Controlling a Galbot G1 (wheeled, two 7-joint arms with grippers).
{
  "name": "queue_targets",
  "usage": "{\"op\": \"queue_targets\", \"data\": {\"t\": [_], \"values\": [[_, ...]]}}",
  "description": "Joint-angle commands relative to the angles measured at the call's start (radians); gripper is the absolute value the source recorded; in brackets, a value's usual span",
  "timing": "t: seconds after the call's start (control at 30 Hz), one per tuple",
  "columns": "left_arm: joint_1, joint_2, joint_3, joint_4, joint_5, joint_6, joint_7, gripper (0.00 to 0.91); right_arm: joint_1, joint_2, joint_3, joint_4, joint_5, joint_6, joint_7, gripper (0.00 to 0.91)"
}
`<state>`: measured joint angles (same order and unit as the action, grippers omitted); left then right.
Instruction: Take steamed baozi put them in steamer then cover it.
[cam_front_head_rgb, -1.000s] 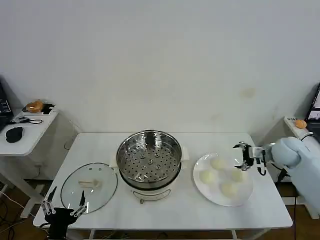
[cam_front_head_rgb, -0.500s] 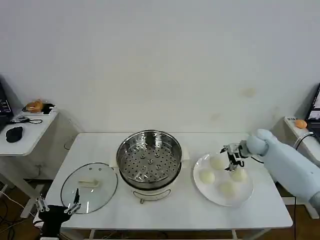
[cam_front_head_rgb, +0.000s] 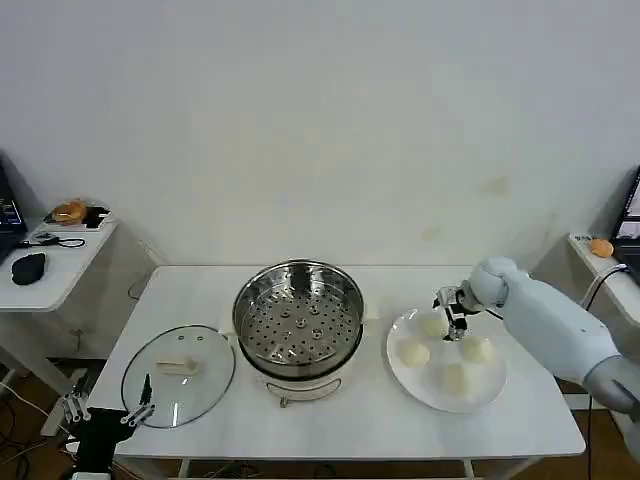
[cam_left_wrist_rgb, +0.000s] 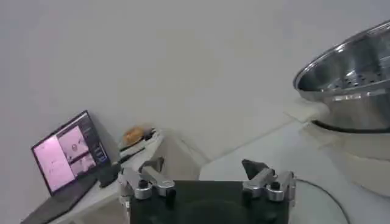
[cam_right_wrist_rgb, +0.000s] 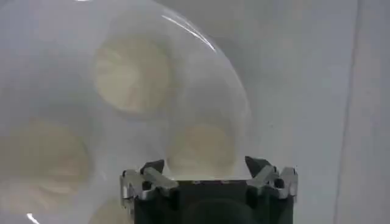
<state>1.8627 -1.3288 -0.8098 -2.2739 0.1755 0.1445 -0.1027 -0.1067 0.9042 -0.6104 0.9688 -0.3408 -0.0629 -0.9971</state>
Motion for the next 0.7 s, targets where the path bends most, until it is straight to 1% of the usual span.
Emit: {"op": "queue_targets", "data": {"t": [0.03,0.1,0.17,0.2,0.23,0.5,0.7], "values": [[0.0,0.001,-0.003,0.002,-0.001,0.001,0.0,0.907,0.02,0.031,-0.027,-0.043,-0.013,-0.002,-0.001,0.766],[-0.003,0.0,-0.001,0.002,-0.002,0.0,0.0,0.907,0.021,0.029,-0.035,-0.042,-0.012,-0.003,-0.002,0.746],[-0.003,0.0,0.0,0.001,-0.001,0.0,-0.001,0.907,0.021,0.029,-0.041,-0.044,-0.012,-0.002,-0.002,0.695],[-0.004,0.0,0.0,0.001,-0.002,0.0,-0.001,0.907,0.02,0.03,-0.041,-0.046,-0.012,-0.002,-0.002,0.655],[-0.004,0.0,0.001,0.0,-0.002,0.0,-0.001,0.907,0.019,0.031,-0.04,-0.046,-0.011,-0.003,-0.002,0.645],[-0.001,0.0,-0.002,-0.007,-0.003,0.0,-0.002,0.907,0.02,0.028,-0.042,-0.034,0.001,-0.003,-0.005,0.635],[0.003,-0.002,0.0,-0.013,-0.003,0.0,-0.002,0.907,0.055,-0.018,-0.061,0.036,0.042,-0.006,-0.017,0.635]]}}
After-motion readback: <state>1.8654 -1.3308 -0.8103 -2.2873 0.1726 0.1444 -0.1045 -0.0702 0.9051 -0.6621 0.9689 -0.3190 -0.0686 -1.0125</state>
